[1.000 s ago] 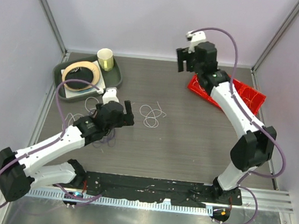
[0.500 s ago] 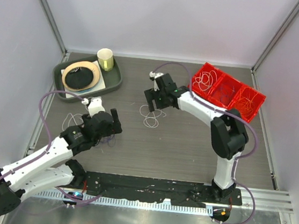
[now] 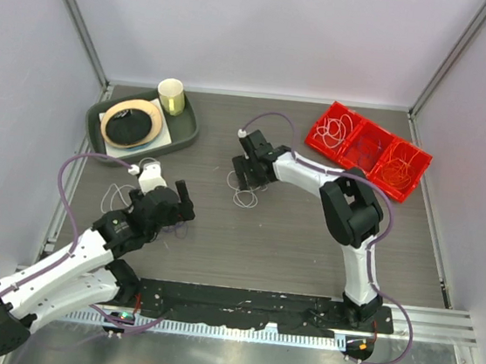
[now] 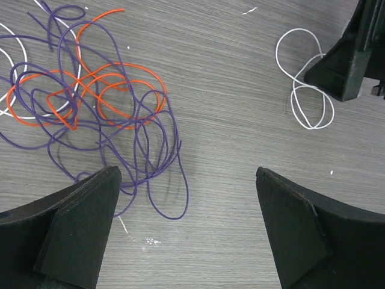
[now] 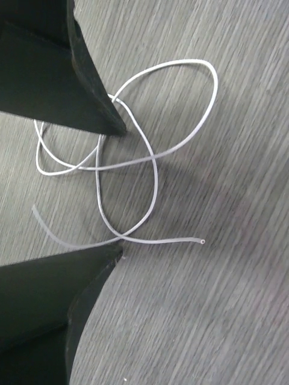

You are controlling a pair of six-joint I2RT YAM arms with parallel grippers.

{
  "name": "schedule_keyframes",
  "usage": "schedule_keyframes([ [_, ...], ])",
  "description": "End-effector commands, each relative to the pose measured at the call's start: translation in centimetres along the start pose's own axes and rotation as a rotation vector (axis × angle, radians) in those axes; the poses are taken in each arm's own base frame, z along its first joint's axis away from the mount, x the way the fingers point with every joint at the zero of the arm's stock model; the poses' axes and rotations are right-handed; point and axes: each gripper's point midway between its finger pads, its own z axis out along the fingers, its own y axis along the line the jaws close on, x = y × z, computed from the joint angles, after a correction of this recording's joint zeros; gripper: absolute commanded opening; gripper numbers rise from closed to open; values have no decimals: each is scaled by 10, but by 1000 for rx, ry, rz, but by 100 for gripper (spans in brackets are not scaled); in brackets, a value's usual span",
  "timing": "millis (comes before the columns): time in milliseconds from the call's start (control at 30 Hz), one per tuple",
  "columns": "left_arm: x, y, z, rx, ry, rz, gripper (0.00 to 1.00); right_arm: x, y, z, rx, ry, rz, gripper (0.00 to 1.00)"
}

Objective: Untangle the cables

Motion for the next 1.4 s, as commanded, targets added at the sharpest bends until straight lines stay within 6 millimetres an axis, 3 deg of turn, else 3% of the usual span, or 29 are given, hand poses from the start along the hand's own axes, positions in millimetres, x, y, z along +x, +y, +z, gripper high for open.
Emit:
schedule_keyframes([
  [0,-11,-4,-2,25,-47,-37,100,13,20,10,-1,47,-12,72],
  [33,-11,-3,-2,25,-49,-40,100,16,23,12,-5,56,-13,66],
  [167,-14,0,-3,15,-69,-52,100,18,30,11,4,52,-9,13],
  [267,-14,3,-4,6,-77,-56,100,5,22,3,73,-8,-4,1],
  [367,-16,6,-3,-8,-89,-57,100,-26,6,-22,153,-141,23,1],
  [433,-16,10,-1,-27,-101,-59,100,-59,-3,-56,188,-286,74,1],
  [467,-17,10,-1,-29,-107,-67,100,-56,-8,-61,201,-306,84,1],
  [500,-16,12,0,-36,-108,-69,100,-64,-13,-75,215,-357,98,1],
  [533,-17,14,0,-47,-118,-71,100,-85,-17,-102,210,-465,134,1],
  [600,-17,15,1,-54,-118,-68,100,-90,-39,-122,272,-533,146,1],
  [633,-18,15,1,-58,-120,-67,100,-104,-46,-143,274,-601,163,1],
  [667,-17,16,1,-63,-117,-63,100,-113,-67,-155,315,-632,189,1],
  [767,-20,18,4,-84,-127,-63,100,-134,-102,-182,348,-693,228,1],
  [800,-19,19,7,-102,-122,-64,100,-139,-130,-187,381,-703,263,1],
  [867,-20,25,13,-139,-110,-75,100,-147,-160,-194,422,-721,298,1],
  [900,-15,24,18,-147,-72,-69,100,-148,-186,-198,461,-723,322,1],
  [933,-16,30,22,-178,-62,-83,100,-154,-196,-204,479,-737,329,1],
  [967,-16,33,25,-191,-49,-89,100,-154,-209,-197,516,-713,312,1],
  [1067,-12,45,38,-262,-2,-129,100,-159,-255,-201,634,-702,335,1],
  [1100,-15,50,41,-284,2,-162,100,-157,-265,-185,659,-666,333,1],
  [1133,-14,54,45,-311,17,-177,100,-158,-283,-190,703,-661,354,1],
  [1167,-15,56,49,-328,18,-217,100,-157,-290,-186,723,-646,352,1],
  [1200,-21,55,52,-331,11,-246,100,-151,-298,-164,753,-592,341,1],
  [1233,-19,60,60,-359,29,-265,100,-153,-308,-172,833,-572,337,1],
  [1300,-28,55,71,-354,20,-297,100,-151,-316,-160,888,-525,318,1],
  [1367,-20,53,84,-372,70,-287,100,-146,-324,-147,951,-485,317,1],
])
